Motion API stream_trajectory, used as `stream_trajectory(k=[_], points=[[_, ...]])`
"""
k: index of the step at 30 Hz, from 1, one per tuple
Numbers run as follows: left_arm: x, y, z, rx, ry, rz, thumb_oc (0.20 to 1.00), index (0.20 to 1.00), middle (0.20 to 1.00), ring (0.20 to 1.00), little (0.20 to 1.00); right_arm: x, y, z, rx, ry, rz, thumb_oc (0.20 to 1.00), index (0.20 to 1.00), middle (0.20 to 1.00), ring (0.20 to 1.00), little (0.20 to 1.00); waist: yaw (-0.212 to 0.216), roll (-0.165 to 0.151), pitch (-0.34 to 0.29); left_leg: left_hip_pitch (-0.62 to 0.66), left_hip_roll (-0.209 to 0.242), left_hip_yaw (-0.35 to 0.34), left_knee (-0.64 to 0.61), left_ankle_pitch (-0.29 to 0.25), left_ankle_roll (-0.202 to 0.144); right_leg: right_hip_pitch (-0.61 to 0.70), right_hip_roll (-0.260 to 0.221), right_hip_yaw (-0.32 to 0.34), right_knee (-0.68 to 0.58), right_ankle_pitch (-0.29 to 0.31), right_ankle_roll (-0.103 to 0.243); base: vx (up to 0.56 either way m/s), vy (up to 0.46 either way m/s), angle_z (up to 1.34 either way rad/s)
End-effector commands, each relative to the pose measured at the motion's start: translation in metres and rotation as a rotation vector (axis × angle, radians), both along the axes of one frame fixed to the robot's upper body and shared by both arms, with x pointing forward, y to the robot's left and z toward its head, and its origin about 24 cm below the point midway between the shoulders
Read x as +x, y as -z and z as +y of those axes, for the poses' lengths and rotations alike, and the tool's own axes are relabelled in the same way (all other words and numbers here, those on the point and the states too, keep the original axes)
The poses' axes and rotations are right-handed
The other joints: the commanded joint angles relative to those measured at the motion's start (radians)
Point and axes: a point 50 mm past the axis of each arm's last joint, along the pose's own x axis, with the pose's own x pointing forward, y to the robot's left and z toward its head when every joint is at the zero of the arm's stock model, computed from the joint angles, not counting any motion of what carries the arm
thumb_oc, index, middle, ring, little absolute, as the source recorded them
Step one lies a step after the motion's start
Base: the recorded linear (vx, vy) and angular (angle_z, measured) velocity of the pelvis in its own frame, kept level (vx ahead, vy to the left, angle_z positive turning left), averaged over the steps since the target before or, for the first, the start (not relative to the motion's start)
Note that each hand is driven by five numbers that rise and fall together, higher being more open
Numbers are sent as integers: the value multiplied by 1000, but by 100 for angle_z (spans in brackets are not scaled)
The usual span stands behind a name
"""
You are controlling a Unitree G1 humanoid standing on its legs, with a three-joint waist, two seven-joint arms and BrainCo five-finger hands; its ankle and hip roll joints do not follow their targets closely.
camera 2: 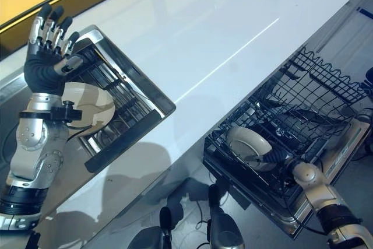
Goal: Pick up plates and place into dishwasher.
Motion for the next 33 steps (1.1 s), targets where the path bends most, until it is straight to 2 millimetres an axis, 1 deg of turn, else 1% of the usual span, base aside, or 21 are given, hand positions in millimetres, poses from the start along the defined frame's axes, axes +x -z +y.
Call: stream_trajectory(k=[1,4,9,11,15,21,23,24,26,30,32,33], points=[[-4,-19,-1,101,-28,-95,1000,1000,1000,1000,1000,-23,27,6,-46,-9,89,1000,1000,1000,1000,1000,-1,-1,-84,-104,16,-47,-31,81,-10,73,-85,-43,62,-165,106,49,11,0],[-4,-13,6,122,-60,-64,1000,1000,1000,1000,1000,-26,24,6,-56,14,57,1000,1000,1000,1000,1000,-5,-8,-115,-85,16,-47,-36,76,-8,87,-78,-40,65,-172,105,76,12,-1],[-11,2,20,132,-130,-35,1000,1000,1000,1000,1000,-28,9,-1,-98,49,-21,1000,1000,1000,1000,1000,-10,-19,-163,-54,19,-47,-40,66,-6,114,-64,-38,64,-183,101,86,26,3],[-15,10,26,133,-170,-20,1000,1000,1000,1000,1000,-28,-1,-4,-122,63,-68,1000,1000,1000,1000,1000,-10,-24,-183,-41,21,-46,-40,62,-5,128,-58,-37,60,-186,99,82,49,-1],[-23,21,41,120,-232,6,1000,1000,1000,1000,1000,-26,-23,-9,-153,67,-144,1000,1000,1000,1000,1000,-12,-32,-213,-21,23,-43,-41,53,-4,153,-47,-35,53,-194,93,67,61,1],[-35,32,58,107,-299,40,1000,1000,1000,1000,1000,-27,-41,-17,-189,94,-199,1000,1000,1000,1000,1000,-5,-38,-246,-2,23,-43,-41,43,-4,180,-40,-40,41,-201,87,50,60,4],[-38,33,63,106,-318,47,1000,1000,1000,1000,1000,-27,-51,-21,-203,116,-234,1000,1000,1000,1000,1000,-2,-40,-255,1,21,-45,-41,39,-3,186,-39,-43,39,-202,85,23,49,2],[-39,34,65,107,-330,48,1000,1000,1000,1000,1000,-26,-56,-22,-215,126,-272,1000,1000,1000,1000,1000,-1,-40,-258,-2,21,-45,-41,48,-2,181,-38,-44,41,-195,83,5,54,1],[-42,35,70,116,-354,51,1000,1000,1000,1000,1000,-24,-69,-24,-222,137,-335,1000,1000,1000,1000,1000,-1,-39,-266,-1,20,-45,-41,47,-1,182,-38,-45,42,-195,83,13,61,2],[-50,36,80,158,-414,55,1000,1000,1000,1000,1000,-23,-102,-20,-231,131,-519,1000,1000,1000,1000,1000,0,-32,-279,1,15,-46,-41,43,2,182,-39,-46,43,-197,83,28,80,1],[-54,37,85,144,-424,69,1000,1000,1000,1000,1000,-25,-120,-18,-237,121,-610,1000,1000,1000,1000,1000,-1,-29,-285,2,12,-46,-41,41,4,183,-41,-46,44,-197,85,28,101,-1],[-55,38,87,136,-428,74,1000,1000,1000,1000,1000,-26,-125,-17,-236,120,-641,1000,1000,1000,1000,1000,1,-28,-288,2,11,-48,-41,40,5,183,-42,-47,44,-198,85,27,97,0]])
